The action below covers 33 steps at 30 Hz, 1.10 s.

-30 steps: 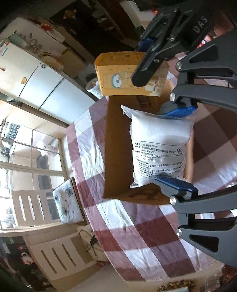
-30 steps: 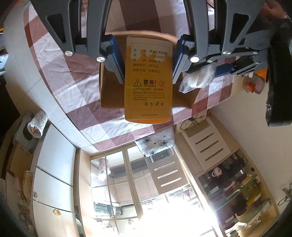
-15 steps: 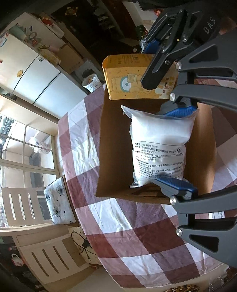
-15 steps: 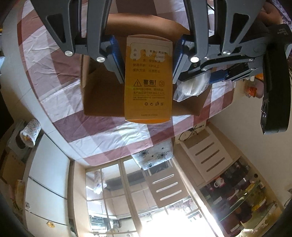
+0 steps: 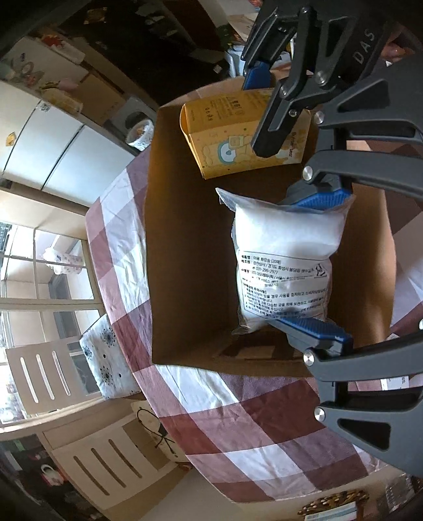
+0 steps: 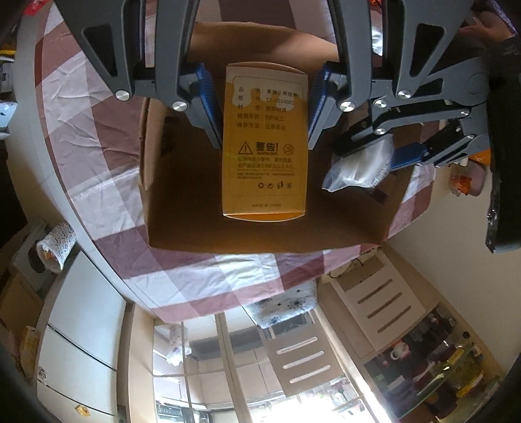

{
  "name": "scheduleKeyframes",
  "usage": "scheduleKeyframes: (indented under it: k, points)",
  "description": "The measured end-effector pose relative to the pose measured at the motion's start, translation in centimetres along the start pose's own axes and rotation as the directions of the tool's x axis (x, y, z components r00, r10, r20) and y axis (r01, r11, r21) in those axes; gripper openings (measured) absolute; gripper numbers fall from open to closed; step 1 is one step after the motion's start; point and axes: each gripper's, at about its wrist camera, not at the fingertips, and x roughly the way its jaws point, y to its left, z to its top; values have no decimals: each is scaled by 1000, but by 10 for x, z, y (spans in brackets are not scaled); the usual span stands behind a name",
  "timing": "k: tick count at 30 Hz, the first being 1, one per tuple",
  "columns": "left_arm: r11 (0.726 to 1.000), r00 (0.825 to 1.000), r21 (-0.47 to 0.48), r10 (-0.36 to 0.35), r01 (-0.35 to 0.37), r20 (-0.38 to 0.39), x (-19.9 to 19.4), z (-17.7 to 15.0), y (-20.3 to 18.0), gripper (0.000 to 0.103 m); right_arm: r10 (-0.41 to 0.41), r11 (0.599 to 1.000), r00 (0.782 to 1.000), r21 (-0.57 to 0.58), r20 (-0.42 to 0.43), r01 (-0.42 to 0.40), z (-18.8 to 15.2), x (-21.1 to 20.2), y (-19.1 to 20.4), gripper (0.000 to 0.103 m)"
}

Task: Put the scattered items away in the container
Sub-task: 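Carry the white bag into the cardboard box while the right tool carries the yellow carton in, then open the left tool releasing the bag while the right tool releases the carton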

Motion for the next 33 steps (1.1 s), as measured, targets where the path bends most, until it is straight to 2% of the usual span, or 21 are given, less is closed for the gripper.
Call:
scheduleKeyframes:
  k: [17,29,33]
  points:
    - [995,996,53,84,-84,2,16,-3,-8,57,-91,995,996,-51,-20,90,-1,15,2,49]
    - [994,996,60,90,-90,3,16,-3,-9,60,-80,997,996,-23,-28,79,0,13,-2,51]
    - [993,996,78,91,-91,8,16,-5,-13,66,-52,999,998,4,-35,52,3,12,-5,54]
